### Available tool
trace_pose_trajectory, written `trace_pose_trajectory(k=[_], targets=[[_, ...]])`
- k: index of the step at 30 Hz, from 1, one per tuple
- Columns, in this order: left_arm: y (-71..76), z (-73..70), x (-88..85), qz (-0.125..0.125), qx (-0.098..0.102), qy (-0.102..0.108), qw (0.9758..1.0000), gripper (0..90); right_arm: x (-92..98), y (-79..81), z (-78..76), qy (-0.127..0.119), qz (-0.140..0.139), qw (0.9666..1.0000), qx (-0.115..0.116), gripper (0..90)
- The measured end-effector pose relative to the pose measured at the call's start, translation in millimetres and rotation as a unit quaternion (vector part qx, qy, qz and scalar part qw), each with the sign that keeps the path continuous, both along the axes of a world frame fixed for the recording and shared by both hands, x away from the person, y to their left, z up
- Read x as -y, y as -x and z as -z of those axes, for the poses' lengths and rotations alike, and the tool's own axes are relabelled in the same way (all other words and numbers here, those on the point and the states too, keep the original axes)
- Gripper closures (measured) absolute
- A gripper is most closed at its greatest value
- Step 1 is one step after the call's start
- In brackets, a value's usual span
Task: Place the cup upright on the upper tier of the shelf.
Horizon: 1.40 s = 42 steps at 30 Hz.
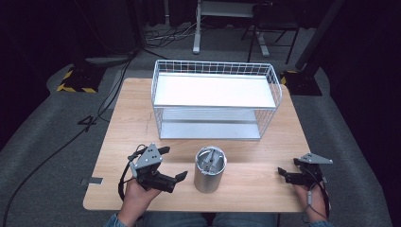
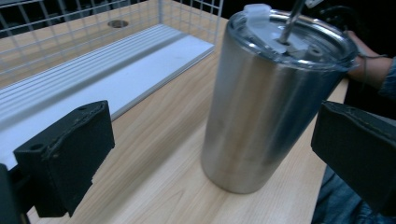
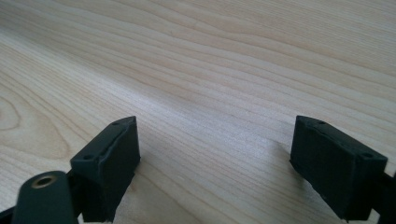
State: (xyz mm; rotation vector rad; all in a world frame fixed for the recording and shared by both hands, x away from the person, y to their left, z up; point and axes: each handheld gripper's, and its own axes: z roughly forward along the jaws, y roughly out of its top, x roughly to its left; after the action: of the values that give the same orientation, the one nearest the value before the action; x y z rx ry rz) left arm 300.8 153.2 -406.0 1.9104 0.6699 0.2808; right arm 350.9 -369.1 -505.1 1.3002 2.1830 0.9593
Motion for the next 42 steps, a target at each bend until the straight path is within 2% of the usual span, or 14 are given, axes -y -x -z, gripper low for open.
trace_pose_trajectory(k=[10, 11, 16, 27, 32, 37, 42], targets=[[-2.7, 1.2, 19.5, 0.04, 0.003, 0.023, 0.9989, 0.0, 0.0, -0.1, 0.0, -0.001, 0.0, 1.0, 0.0, 15.8], [-3.9, 2.5, 22.8, 0.049, -0.002, 0.036, 0.9981, 0.0, 0.0, 0.0, 0.0, -0.001, 0.0, 1.0, 0.0, 15.8], [-6.7, 5.4, 31.4, 0.065, -0.003, 0.053, 0.9965, 0.0, 0.0, 0.0, 0.0, 0.0, 0.0, 1.0, 0.0, 15.8], [-11.9, 12.3, 52.2, 0.087, -0.002, 0.05, 0.995, 0.0, 0.1, -0.1, 0.0, -0.001, 0.0, 1.0, 0.0, 15.8], [-14.2, 15.2, 59.5, 0.09, 0.0, 0.041, 0.9951, 0.0, 0.0, 0.0, 0.0, 0.0, 0.0, 1.0, 0.0, 15.8], [-16.9, 19.8, 68.7, 0.093, 0.011, 0.023, 0.9953, 0.0, 0.0, 0.0, 0.0, 0.0, 0.0, 1.0, 0.0, 15.8], [-22.0, 27.0, 74.2, 0.093, 0.0, 0.022, 0.9954, 0.0, -0.4, 0.3, 0.0, 0.001, 0.001, 1.0, 0.002, 15.8]])
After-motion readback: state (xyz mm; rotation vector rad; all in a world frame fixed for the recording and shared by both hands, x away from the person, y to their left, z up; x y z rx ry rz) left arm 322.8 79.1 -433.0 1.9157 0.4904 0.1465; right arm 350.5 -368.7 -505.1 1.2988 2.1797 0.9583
